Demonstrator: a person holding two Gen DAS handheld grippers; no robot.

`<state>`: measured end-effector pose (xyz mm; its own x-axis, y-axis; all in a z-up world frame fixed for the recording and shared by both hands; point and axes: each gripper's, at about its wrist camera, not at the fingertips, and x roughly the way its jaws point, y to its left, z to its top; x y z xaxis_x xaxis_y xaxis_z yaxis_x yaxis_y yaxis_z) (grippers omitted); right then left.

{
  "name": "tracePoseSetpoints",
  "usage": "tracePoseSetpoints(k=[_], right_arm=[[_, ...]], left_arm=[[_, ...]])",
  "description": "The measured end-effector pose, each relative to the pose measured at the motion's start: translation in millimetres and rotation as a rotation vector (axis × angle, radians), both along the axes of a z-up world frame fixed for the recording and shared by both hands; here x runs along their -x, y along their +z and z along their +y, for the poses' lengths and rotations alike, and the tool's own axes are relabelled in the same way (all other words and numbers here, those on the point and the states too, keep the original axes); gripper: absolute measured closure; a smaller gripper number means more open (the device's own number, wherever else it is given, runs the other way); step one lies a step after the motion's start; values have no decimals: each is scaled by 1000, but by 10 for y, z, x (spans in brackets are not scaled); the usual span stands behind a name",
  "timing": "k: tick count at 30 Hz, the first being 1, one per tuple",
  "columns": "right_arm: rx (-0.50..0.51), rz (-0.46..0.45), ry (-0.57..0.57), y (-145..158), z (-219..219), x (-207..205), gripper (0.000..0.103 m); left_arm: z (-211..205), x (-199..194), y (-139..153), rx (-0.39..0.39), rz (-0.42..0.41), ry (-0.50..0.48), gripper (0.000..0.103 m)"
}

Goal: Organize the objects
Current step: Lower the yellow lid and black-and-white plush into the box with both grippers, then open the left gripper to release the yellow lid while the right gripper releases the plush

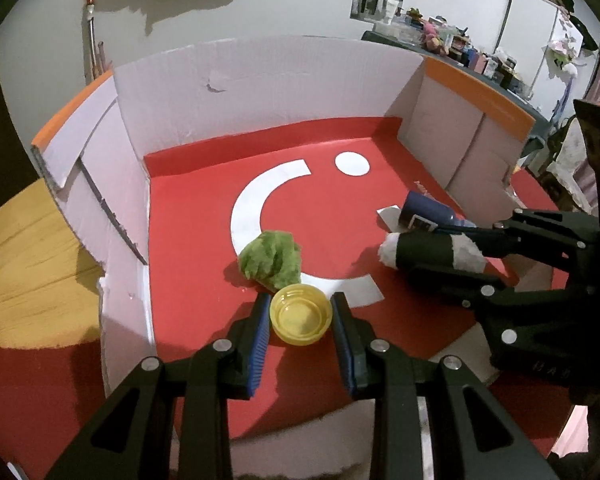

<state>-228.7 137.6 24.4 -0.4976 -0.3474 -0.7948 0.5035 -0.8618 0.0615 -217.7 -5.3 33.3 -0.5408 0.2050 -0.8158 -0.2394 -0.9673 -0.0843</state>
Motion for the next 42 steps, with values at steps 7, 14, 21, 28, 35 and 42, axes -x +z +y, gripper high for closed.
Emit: tracePoseSetpoints(k=[7, 14, 21, 28, 35, 42], right_arm=[[-14, 13, -34, -59, 10, 109, 69], [-26, 10, -30, -101, 0, 129, 69], [-26, 11, -30, -101, 25, 124, 69], [-16, 7, -31, -101, 23, 118, 69], [5, -9, -31, -92, 36, 114, 69], [34, -23, -33, -89, 51, 103, 68]], left_arm=[[6, 76, -32, -9, -6, 10, 71], [20, 83, -42, -7, 4, 12, 71], [30, 89, -48, -3, 8, 12, 71], [20, 99, -48, -8, 7, 15, 71], [15, 105, -51, -14, 6, 18, 71], [30, 96, -49, -4, 5, 17, 70]])
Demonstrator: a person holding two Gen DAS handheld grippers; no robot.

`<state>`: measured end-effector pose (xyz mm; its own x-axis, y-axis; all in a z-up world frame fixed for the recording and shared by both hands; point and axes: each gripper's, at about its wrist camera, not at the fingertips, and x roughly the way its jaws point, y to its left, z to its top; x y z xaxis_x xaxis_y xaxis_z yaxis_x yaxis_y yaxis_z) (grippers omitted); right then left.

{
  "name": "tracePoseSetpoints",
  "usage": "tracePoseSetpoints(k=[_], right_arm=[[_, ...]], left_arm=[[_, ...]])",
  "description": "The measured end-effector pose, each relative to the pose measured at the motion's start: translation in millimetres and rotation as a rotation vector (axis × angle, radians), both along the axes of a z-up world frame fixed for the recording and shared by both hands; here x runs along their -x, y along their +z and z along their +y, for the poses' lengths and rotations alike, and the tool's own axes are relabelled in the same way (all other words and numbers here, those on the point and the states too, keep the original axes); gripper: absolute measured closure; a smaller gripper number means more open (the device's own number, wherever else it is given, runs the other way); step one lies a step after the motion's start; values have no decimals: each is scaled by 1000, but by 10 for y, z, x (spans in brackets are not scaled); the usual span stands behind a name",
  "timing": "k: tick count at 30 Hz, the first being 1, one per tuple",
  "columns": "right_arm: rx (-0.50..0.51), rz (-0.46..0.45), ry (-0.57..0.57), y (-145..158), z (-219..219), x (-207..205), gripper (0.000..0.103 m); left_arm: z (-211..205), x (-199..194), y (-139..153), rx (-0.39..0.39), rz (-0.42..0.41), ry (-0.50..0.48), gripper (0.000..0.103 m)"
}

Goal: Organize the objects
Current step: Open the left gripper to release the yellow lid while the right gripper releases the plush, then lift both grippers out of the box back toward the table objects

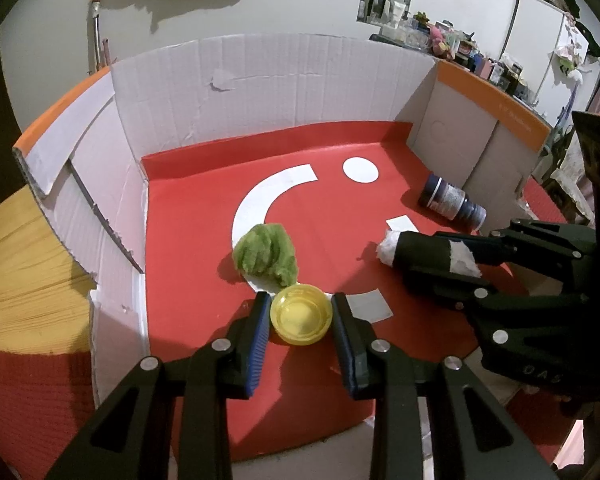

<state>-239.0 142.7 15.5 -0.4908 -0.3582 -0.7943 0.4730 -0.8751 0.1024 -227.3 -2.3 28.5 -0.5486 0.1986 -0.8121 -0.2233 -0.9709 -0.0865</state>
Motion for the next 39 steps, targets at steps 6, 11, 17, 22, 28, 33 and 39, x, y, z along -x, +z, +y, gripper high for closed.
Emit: tracePoseSetpoints(k=[6, 11, 17, 22, 28, 33, 39], right_arm=[[12, 0, 4, 14, 3, -20, 67], [11, 8, 9, 34, -3, -42, 57], [19, 11, 7, 52, 6, -53, 57], [18, 25, 7, 91, 1, -87, 53], [19, 38, 7, 135, -5, -146, 50], [29, 51, 5, 188, 11, -225, 41], [39, 62, 6, 255, 22, -298, 38]], left_arm=[[9, -15, 4, 1, -1, -4, 63], [11, -32, 6, 2, -1, -2, 61], [7, -47, 16, 4, 4, -2, 59], [5, -91, 52, 9, 22, 2, 54], [5, -145, 99, 18, 38, 2, 54], [-19, -191, 133, 16, 47, 9, 48], [-43, -270, 184, 10, 61, 15, 43]])
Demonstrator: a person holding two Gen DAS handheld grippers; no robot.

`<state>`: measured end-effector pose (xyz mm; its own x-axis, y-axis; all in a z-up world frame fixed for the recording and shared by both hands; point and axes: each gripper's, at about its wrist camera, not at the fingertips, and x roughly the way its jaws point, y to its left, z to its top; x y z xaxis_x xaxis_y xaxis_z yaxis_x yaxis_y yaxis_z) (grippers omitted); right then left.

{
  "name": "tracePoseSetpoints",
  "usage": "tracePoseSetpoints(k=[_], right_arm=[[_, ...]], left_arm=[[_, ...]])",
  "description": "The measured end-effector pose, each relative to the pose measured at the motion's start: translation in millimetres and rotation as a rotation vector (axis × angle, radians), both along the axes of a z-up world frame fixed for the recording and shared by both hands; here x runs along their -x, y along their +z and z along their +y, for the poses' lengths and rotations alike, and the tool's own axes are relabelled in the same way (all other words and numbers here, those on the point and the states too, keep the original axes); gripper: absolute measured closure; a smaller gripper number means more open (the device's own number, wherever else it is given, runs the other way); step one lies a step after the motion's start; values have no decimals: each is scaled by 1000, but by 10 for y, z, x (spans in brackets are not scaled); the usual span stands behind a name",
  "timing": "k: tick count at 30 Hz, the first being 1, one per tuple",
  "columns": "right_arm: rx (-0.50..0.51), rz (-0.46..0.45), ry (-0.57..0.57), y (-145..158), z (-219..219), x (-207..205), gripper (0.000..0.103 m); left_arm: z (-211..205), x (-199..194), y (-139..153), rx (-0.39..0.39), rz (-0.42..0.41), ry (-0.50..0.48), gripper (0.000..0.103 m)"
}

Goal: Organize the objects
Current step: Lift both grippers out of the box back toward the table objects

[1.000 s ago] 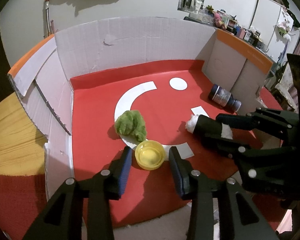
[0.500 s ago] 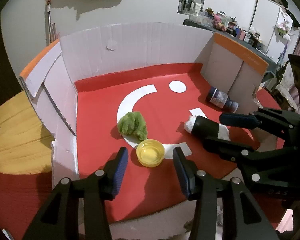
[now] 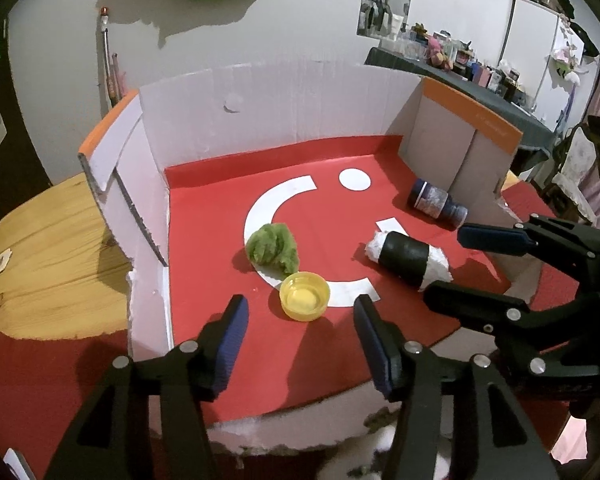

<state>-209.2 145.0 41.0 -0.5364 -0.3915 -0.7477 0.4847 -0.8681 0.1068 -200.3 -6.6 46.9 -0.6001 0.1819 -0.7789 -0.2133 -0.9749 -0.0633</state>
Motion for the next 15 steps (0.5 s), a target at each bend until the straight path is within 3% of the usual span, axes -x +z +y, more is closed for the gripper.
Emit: tracePoseSetpoints(k=[15], right_arm=[[22, 19, -1, 128, 60, -210, 29]], left_arm=[[-60, -190, 109, -8, 30, 28, 27]])
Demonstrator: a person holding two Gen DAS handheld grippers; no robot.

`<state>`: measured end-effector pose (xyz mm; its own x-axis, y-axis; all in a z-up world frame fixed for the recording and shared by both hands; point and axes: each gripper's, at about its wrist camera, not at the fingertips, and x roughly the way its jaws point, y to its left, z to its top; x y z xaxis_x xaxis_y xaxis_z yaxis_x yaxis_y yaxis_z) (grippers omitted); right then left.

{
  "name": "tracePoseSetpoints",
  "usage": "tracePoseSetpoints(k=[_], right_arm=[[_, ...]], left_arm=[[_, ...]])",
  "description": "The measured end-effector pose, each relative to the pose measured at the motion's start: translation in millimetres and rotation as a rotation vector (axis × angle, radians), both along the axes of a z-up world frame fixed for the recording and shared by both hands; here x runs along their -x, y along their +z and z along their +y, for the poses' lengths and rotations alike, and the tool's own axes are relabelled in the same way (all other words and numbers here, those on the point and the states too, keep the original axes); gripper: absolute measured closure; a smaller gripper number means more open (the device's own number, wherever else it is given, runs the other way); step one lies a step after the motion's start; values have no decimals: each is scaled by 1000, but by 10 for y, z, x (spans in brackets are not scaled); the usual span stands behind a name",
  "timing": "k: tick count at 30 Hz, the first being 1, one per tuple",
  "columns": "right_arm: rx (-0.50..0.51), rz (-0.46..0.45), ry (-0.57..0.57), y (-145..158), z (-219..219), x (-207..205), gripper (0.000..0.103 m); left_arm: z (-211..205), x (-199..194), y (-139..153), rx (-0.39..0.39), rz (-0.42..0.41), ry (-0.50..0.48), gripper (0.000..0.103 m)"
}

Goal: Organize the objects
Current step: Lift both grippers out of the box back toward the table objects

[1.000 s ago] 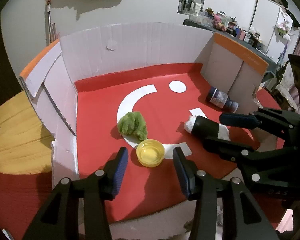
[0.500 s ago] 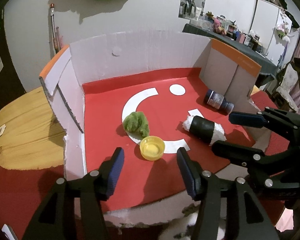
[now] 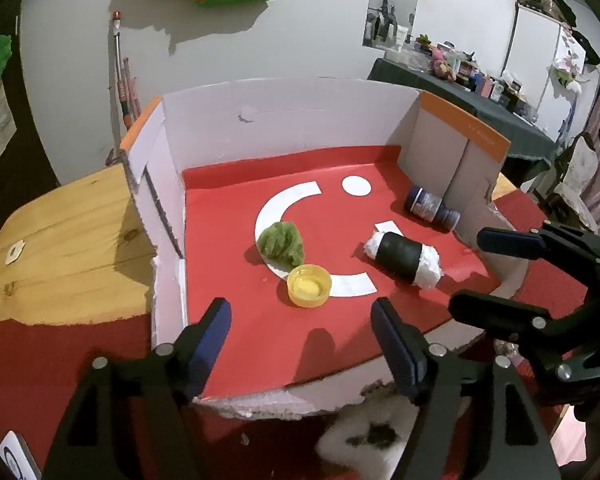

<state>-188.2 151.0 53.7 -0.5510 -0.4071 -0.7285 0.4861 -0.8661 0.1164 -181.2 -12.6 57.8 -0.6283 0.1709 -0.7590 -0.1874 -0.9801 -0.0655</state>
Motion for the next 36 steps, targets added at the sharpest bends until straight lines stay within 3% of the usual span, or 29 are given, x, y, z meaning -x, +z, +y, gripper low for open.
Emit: tracePoseSetpoints(k=[16, 36], right_arm=[[18, 12, 12, 83, 48, -231, 15], [16, 53, 12, 159, 87, -548, 4]], left_arm=[[-79, -214, 79, -29, 19, 35, 8], [-56, -480, 118, -31, 27, 54, 0]])
